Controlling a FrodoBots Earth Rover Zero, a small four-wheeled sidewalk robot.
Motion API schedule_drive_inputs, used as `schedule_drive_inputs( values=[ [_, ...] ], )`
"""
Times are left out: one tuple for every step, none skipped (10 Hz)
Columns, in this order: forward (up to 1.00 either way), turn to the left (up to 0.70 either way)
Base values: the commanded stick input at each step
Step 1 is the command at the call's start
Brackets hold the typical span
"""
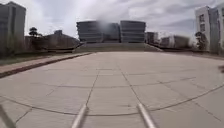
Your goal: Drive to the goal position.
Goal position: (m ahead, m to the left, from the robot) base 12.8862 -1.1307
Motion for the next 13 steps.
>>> schedule_drive_inputs(
  values=[
    [1.00, -0.27],
    [1.00, -0.27],
    [1.00, -0.27],
    [1.00, -0.27],
    [1.00, -0.27],
    [1.00, -0.27],
    [1.00, -0.27],
    [1.00, -0.27],
    [1.00, -0.27],
    [1.00, -0.27],
    [1.00, -0.27],
    [1.00, -0.27],
    [1.00, -0.27]
  ],
)
